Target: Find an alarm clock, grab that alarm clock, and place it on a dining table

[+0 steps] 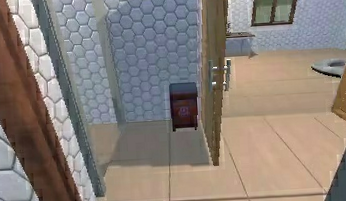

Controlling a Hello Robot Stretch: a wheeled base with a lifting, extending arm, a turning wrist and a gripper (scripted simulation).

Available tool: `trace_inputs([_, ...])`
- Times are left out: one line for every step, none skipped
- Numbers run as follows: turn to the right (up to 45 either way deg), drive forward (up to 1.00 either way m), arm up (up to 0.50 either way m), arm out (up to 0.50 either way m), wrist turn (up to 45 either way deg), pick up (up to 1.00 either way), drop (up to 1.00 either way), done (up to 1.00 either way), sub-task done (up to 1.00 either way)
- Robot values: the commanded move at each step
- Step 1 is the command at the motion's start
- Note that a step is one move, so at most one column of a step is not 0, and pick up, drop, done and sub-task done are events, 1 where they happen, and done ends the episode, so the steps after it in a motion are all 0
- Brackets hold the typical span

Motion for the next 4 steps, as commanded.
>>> trace_inputs([0.0, 0.3, 0.0, 0.0, 0.0, 0.0, 0.0, 0.0, 0.0])
trace_inputs([0.0, 0.75, 0.0, 0.0, 0.0, 0.0, 0.0, 0.0, 0.0])
trace_inputs([-36.0, 0.0, 0.0, 0.0, 0.0, 0.0, 0.0, 0.0, 0.0])
trace_inputs([0.0, 0.95, 0.0, 0.0, 0.0, 0.0, 0.0, 0.0, 0.0])
